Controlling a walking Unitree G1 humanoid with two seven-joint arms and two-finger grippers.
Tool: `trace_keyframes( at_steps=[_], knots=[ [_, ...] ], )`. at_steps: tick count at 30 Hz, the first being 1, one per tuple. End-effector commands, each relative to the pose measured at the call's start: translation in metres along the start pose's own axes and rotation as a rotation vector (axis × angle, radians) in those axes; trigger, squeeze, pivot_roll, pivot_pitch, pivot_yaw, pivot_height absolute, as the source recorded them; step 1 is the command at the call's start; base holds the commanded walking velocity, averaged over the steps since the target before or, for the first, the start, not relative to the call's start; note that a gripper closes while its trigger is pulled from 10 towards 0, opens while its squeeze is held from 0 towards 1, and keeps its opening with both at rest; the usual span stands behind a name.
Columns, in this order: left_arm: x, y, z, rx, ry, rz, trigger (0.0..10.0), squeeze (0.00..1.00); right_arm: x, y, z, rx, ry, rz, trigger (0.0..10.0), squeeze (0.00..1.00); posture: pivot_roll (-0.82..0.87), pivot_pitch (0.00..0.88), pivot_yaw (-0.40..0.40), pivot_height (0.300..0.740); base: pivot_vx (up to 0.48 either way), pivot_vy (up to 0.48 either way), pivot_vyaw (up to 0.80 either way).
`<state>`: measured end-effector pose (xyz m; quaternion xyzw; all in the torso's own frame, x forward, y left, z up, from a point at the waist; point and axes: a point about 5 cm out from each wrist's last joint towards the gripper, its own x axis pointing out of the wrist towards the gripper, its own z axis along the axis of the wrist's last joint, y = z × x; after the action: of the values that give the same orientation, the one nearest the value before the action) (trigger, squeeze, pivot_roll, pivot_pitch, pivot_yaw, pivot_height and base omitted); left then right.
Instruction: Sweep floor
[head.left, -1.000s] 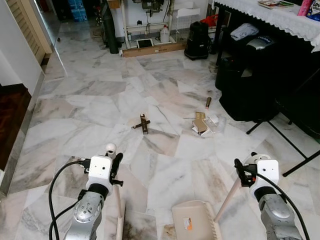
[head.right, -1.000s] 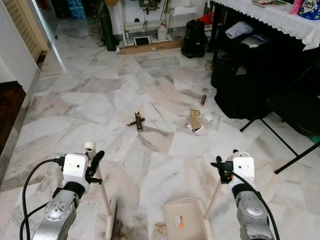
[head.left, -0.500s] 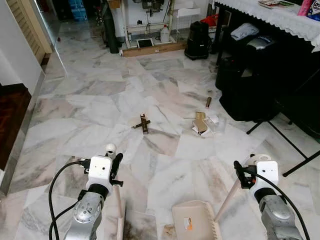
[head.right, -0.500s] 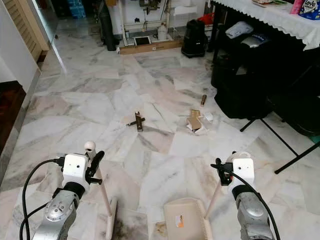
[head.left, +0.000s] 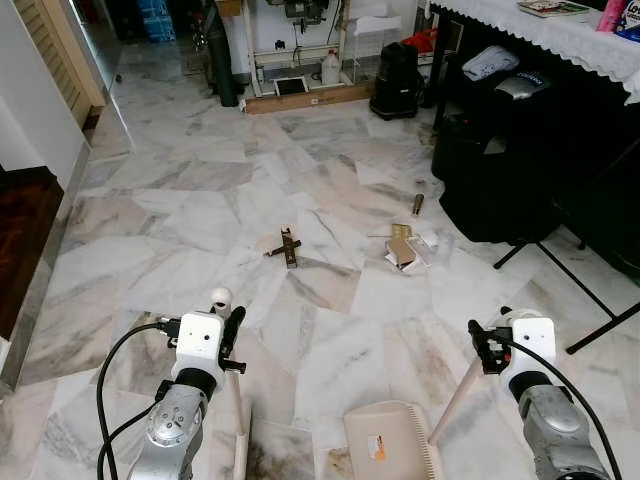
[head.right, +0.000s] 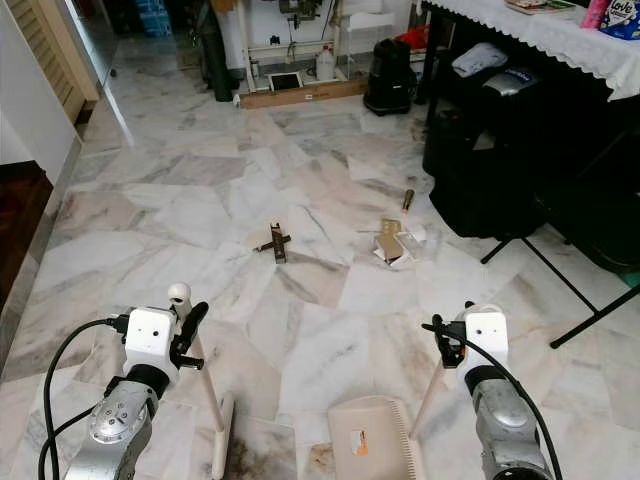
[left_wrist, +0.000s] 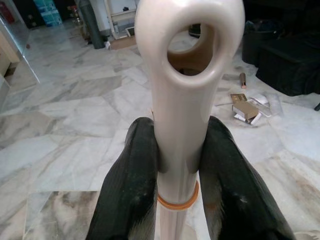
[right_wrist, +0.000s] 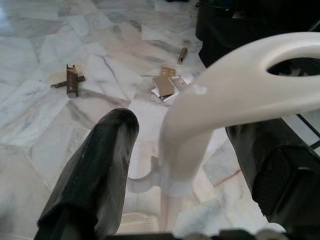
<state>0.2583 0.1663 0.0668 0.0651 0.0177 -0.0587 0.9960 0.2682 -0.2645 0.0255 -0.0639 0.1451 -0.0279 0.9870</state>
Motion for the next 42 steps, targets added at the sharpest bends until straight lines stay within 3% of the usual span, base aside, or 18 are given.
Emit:
trace_keyframes(
  at_steps=[1, 21, 22, 23, 42],
  knots=[
    [0.0005, 0.0056, 0.0086, 0.023, -0.034, 0.008, 10.0, 0.0, 0.0011, -0.0019, 0.0007, 0.003, 0.001, -0.003, 10.0, 0.0, -0.01, 0.0, 0.032, 0.74, 0.0, 0.0, 0.0],
    [0.0005, 0.0054, 0.0101, 0.021, -0.03, 0.009, 10.0, 0.0, 0.0036, 0.0016, -0.0003, 0.002, 0.005, 0.011, 10.0, 0.0, -0.01, 0.0, 0.031, 0.74, 0.0, 0.0, 0.0],
    [0.0004, 0.0056, 0.0099, 0.021, -0.029, 0.009, 10.0, 0.0, 0.0037, 0.0015, -0.0002, -0.002, 0.004, 0.016, 6.2, 0.0, -0.01, 0.0, 0.031, 0.74, 0.0, 0.0, 0.0],
    [0.0004, 0.0056, 0.0097, 0.021, -0.028, 0.01, 10.0, 0.0, 0.0036, 0.0014, 0.0002, -0.002, 0.0, 0.014, 0.0, 0.0, -0.01, 0.0, 0.031, 0.74, 0.0, 0.0, 0.0],
    [0.0007, 0.0022, 0.0097, 0.019, -0.023, 0.003, 10.0, 0.0, 0.0039, 0.0037, -0.0004, 0.002, -0.007, 0.025, 0.0, 0.0, -0.01, 0.0, 0.031, 0.74, 0.0, 0.0, 0.0]
  ],
)
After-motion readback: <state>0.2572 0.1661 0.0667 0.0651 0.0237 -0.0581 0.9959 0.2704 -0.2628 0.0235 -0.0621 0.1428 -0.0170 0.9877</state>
